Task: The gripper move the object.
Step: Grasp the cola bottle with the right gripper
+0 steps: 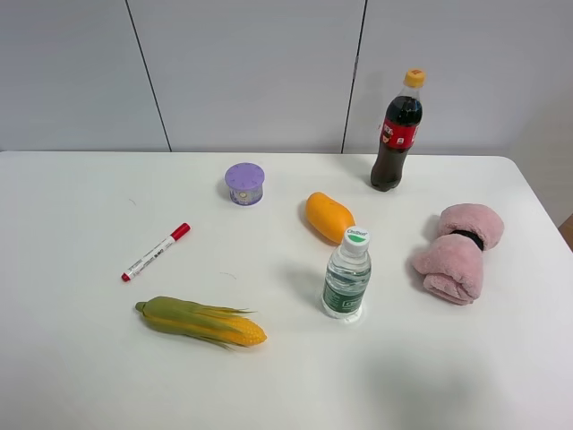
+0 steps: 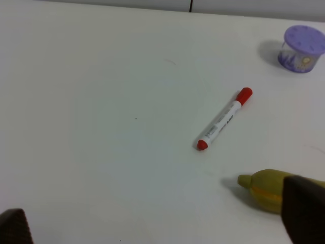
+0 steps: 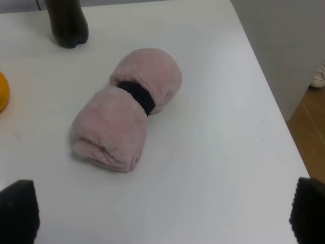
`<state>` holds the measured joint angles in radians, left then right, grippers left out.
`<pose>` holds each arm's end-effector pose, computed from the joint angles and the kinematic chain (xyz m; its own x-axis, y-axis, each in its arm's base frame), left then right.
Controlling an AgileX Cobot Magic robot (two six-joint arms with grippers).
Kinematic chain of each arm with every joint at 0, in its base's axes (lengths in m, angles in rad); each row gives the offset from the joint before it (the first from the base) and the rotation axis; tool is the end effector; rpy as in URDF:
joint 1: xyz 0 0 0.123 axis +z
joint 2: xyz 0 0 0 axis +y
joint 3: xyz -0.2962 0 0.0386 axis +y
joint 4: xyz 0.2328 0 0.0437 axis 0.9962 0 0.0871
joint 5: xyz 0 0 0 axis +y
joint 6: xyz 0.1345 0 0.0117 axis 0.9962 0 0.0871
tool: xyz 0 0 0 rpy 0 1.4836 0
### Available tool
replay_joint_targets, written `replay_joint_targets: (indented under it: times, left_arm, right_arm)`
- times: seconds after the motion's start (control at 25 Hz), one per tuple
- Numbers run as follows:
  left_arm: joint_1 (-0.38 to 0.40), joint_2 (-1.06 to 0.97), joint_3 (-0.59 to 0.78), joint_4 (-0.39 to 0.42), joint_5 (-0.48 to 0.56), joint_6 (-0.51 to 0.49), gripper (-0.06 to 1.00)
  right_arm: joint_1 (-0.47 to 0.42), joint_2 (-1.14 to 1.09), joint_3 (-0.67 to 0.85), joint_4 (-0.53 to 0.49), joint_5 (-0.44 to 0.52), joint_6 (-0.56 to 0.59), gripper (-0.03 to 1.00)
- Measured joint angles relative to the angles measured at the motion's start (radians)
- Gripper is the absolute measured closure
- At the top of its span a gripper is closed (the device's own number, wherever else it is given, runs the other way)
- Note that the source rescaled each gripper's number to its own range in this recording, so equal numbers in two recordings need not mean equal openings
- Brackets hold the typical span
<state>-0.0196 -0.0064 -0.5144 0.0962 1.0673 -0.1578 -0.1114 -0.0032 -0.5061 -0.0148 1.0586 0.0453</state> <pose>0.0047 0.0113 0.2540 -0.4325 -0.1022 -0.8958 -0.1046 0.9925 -0.0627 0.0062 -0.0024 0.2521 -0.4380 0.0873 -0.8947 0.1394 0.9898 0.0283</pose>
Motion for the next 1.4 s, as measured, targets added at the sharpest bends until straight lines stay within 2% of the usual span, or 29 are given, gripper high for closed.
replay_joint_targets:
  times: [0.24,0.48,0.64,1.16,1.24,1.4]
  left_arm:
    - [0.000,0.000,0.000,0.000,0.000,0.000,-0.06]
    - [0.000,0.000,0.000,-0.001,0.001,0.000,-0.06]
    - [0.000,0.000,0.000,-0.001,0.001,0.000,-0.06]
    - [0.000,0.000,0.000,-0.001,0.001,0.000,-0.06]
    - [0.000,0.000,0.000,-0.001,0.001,0.000,-0.06]
    - [0.000,0.000,0.000,-0.001,0.001,0.000,-0.06]
  right_arm:
    - [0.000,0.067,-0.013,0.015,-0.013,-0.045,-0.03]
    - [0.002,0.221,-0.099,0.015,-0.142,-0.052,-0.03]
    - [0.002,0.335,-0.105,0.026,-0.227,-0.063,-0.03]
    - [0.003,0.826,-0.108,0.095,-0.676,-0.220,-0.03]
    - [0.019,0.907,-0.108,0.092,-0.755,-0.234,-0.03]
    - [0.109,1.057,-0.108,0.087,-0.959,-0.237,-0.03]
